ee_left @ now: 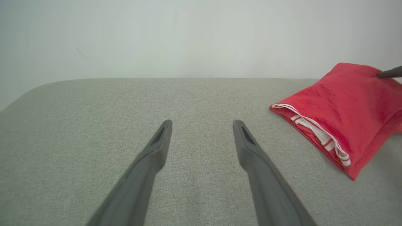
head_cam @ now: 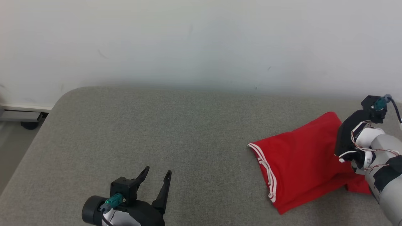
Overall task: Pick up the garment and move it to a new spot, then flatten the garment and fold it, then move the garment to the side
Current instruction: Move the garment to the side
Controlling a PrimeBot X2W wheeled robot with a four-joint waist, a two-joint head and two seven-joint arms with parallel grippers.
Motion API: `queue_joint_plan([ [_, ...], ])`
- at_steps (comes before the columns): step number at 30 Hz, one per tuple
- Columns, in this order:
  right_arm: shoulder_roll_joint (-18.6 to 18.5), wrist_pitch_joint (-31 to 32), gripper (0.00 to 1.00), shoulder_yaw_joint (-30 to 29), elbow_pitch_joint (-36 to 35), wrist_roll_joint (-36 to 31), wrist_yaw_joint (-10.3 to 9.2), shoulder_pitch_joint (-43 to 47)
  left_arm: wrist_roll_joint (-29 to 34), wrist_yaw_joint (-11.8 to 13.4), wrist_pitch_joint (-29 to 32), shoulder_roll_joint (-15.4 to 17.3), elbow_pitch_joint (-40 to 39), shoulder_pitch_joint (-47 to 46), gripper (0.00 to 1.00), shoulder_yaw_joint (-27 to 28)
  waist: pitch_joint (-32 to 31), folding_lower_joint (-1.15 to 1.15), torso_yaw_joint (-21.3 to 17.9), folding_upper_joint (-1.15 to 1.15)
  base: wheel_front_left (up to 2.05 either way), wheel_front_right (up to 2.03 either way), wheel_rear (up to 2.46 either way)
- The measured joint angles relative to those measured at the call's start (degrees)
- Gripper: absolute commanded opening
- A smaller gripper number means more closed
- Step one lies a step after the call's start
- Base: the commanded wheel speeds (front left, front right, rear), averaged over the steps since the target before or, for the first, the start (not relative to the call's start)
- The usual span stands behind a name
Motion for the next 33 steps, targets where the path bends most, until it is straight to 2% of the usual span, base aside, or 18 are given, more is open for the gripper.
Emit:
queue_joint_plan([
  [11,-1.21,-0.51,0.00,-4.15,0.47,-0.63,0.00,-1.44,0.00,-0.01,0.03,0.12,-0.22,-0.03,1.00,-0.20,0.69,0.00,-1.70,0.00,0.00,0.00,0.00],
  [27,-5.79,-4.78,0.00,-10.51,1.30,-2.16,0.00,-0.97,0.00,0.00,0.44,0.65,-0.75,0.13,1.00,-0.51,0.28,0.00,-3.62,0.00,0.00,0.00,0.00],
  [33,-7.28,-7.13,0.00,-13.85,4.26,-3.70,0.00,1.05,0.19,-0.12,1.11,0.83,-1.34,0.10,1.00,-1.49,0.98,0.00,-3.32,0.00,0.00,0.00,0.00],
])
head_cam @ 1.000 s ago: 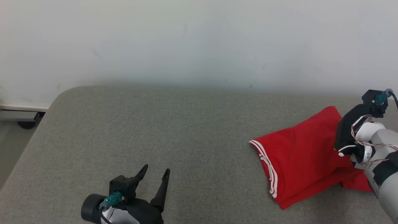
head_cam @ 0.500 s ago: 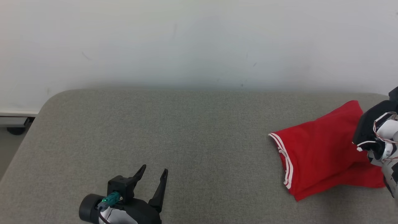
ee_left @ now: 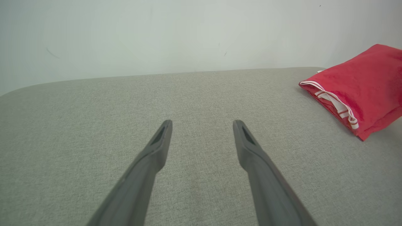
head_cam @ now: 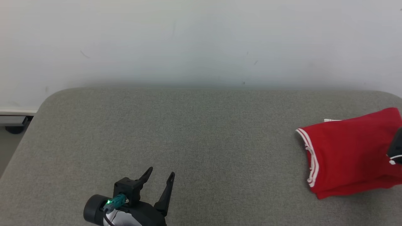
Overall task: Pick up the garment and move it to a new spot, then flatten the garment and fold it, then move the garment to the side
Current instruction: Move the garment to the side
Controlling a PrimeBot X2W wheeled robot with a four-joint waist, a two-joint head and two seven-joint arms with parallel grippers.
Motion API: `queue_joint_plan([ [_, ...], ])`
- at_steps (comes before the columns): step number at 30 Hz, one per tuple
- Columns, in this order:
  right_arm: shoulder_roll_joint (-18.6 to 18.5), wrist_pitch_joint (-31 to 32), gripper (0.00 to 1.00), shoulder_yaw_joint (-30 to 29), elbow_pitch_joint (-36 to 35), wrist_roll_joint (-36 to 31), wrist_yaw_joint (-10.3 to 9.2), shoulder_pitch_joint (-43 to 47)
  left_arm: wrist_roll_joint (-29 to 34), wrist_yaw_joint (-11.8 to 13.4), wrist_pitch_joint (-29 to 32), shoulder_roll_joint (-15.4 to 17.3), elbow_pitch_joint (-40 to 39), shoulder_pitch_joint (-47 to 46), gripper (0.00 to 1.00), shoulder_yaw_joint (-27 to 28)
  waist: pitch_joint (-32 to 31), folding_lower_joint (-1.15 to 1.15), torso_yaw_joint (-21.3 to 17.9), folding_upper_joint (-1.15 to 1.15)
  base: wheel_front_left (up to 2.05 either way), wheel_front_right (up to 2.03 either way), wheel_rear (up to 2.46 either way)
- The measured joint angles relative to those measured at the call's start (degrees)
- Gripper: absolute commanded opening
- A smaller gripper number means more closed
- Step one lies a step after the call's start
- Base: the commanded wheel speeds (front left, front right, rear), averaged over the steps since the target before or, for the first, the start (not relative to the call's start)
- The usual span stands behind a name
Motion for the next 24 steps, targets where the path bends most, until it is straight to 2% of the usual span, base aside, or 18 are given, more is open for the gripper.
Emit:
queue_joint_plan([
  [4,-2.52,-2.14,0.00,-2.49,2.54,-0.66,0.00,0.25,0.23,0.00,0.51,0.62,-0.64,-0.01,1.00,-0.14,0.65,0.00,0.56,0.00,0.00,0.00,0.00],
  [9,-2.57,-3.97,0.00,-4.59,4.20,-0.89,0.00,-0.15,0.75,0.00,1.09,1.97,-2.01,0.02,1.00,-0.14,2.08,0.00,1.07,0.00,0.00,0.00,0.00],
  [10,-2.53,-4.50,0.04,-5.02,4.77,-1.04,0.00,-0.38,0.76,0.00,1.11,2.13,-2.37,0.01,1.00,-0.14,2.44,0.00,1.15,0.00,0.00,0.00,0.00],
  [11,-2.49,-4.72,0.33,-5.26,5.33,-1.10,0.00,-0.59,0.81,0.00,1.47,2.29,-2.66,-0.01,1.00,-0.15,2.83,0.00,1.23,0.00,0.00,0.00,0.00],
  [12,-2.49,-5.08,1.00,-5.45,5.65,-1.37,0.00,-0.75,0.82,0.00,1.57,2.45,-2.80,-0.03,1.00,-0.18,3.23,0.00,1.30,0.00,0.00,0.00,0.00],
  [24,-1.90,-13.83,1.00,-7.05,7.15,-5.50,0.00,-3.50,1.33,0.02,2.08,2.92,-3.09,-1.63,1.00,0.07,5.97,0.01,1.06,0.00,0.00,0.00,0.00],
])
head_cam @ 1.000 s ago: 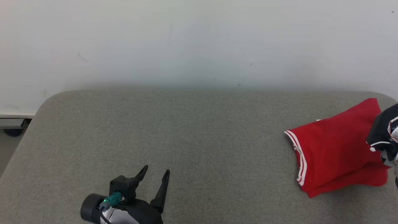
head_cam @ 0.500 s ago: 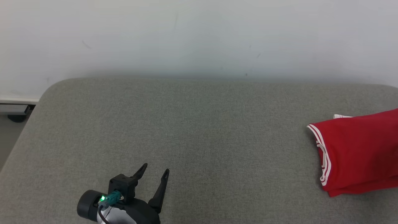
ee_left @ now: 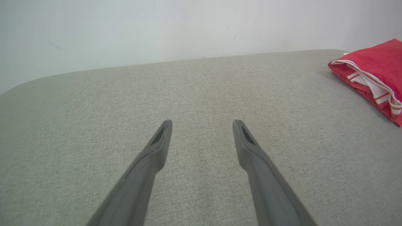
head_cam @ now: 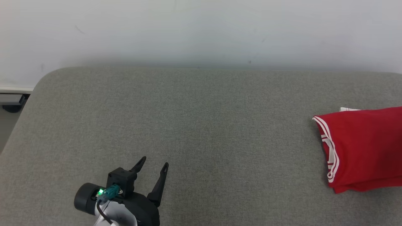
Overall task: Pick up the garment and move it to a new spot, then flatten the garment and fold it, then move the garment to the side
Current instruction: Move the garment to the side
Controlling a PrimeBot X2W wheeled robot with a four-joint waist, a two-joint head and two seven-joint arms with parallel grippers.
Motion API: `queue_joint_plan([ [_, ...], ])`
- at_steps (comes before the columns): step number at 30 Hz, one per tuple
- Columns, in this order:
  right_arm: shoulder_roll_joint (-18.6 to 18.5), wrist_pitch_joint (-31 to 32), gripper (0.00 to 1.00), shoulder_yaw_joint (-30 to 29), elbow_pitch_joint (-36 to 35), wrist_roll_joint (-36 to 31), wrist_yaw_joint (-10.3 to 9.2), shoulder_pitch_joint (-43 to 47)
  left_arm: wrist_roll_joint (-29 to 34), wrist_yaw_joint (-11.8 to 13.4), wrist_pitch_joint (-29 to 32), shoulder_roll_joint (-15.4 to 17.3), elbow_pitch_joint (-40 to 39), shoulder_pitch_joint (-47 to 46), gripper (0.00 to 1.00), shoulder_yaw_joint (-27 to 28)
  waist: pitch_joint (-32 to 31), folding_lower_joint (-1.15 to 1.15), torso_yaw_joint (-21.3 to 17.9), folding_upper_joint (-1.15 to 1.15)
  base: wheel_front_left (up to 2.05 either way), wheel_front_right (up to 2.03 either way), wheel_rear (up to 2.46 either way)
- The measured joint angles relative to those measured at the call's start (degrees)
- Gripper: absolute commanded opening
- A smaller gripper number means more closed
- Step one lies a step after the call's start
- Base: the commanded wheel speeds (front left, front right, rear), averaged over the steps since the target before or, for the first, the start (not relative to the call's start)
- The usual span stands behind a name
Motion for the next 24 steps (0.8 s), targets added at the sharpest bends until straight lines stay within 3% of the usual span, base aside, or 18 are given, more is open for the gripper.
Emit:
queue_joint_plan([
  [5,1.91,-5.14,1.00,2.75,-3.64,-1.92,0.14,0.89,-0.02,0.01,-0.85,0.01,0.33,-0.97,1.00,1.11,-1.02,0.00,-0.97,0.00,0.00,0.00,0.00],
  [7,4.31,-7.53,1.00,4.30,-5.55,-2.37,2.34,1.91,-0.24,0.04,-1.62,0.14,0.66,-0.97,1.00,2.10,-1.62,0.00,-1.51,0.00,0.00,0.00,0.00],
  [10,7.66,-11.26,1.00,6.47,-8.51,-3.50,6.23,4.26,-0.87,2.15,-2.77,0.00,1.19,-0.77,1.00,5.02,-2.61,0.00,-2.59,0.00,0.00,0.00,0.00],
  [17,10.94,-17.03,1.00,9.43,-13.60,-4.56,11.69,10.01,-3.71,2.60,-5.44,0.27,1.81,2.53,1.00,8.89,-5.54,-0.01,-5.50,0.00,0.00,0.00,0.00],
  [24,14.52,-17.60,1.00,10.28,-20.49,-5.00,12.44,17.94,-5.31,3.07,-7.19,1.23,2.30,6.76,1.00,11.83,-9.00,-0.02,-8.26,-0.01,0.00,0.00,0.00],
])
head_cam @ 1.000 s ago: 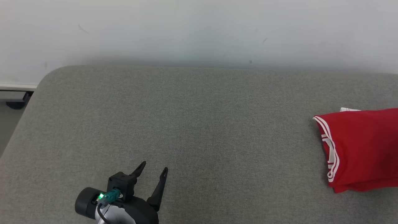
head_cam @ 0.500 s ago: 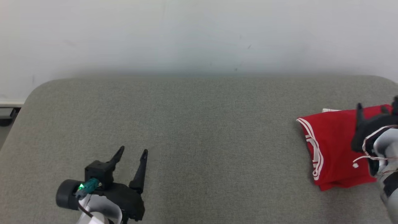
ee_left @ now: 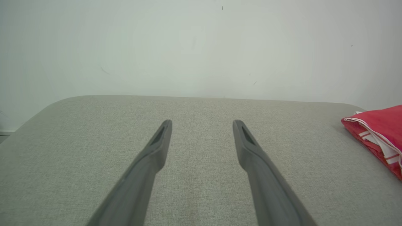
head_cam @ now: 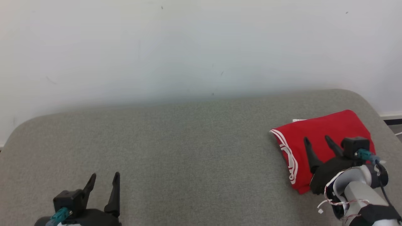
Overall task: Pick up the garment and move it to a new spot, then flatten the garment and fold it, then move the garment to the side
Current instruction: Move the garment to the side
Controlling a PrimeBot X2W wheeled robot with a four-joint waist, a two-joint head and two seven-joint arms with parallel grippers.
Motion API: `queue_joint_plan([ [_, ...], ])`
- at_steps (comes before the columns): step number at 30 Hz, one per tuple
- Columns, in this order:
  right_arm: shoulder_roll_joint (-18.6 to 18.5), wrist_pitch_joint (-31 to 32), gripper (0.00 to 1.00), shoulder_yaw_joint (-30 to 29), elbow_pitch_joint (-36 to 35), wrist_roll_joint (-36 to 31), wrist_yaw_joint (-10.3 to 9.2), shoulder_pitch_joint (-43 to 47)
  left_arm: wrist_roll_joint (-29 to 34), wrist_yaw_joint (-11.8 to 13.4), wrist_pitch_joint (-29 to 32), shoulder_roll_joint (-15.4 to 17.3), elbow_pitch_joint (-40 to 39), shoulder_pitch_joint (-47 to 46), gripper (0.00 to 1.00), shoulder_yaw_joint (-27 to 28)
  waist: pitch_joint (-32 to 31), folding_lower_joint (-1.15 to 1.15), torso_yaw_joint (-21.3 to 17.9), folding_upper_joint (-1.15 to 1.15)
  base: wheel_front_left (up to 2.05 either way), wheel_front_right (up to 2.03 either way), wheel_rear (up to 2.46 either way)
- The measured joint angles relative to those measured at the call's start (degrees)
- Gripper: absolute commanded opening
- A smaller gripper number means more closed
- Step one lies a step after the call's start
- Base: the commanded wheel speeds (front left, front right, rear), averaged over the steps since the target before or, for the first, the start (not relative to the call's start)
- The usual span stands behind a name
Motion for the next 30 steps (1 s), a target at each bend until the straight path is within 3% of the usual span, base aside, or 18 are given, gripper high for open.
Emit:
queue_joint_plan([
  [8,1.32,-0.02,1.00,-0.71,-7.98,0.64,-0.01,7.50,-1.14,0.51,-0.70,0.63,-0.07,3.88,1.00,2.77,-3.28,0.00,-2.49,0.00,0.00,0.00,0.00],
  [16,2.50,-0.02,1.00,-1.27,-12.73,1.58,-1.26,14.07,-2.04,0.55,-1.03,0.81,-0.42,5.80,1.00,4.24,-5.00,0.00,-3.27,0.00,0.00,0.00,0.00],
  [30,4.13,1.18,1.00,0.40,-17.85,1.55,-2.10,14.95,-3.33,0.75,-0.36,1.58,-0.15,6.59,1.00,5.98,-4.39,0.01,-1.99,0.00,0.00,0.00,0.00],
])
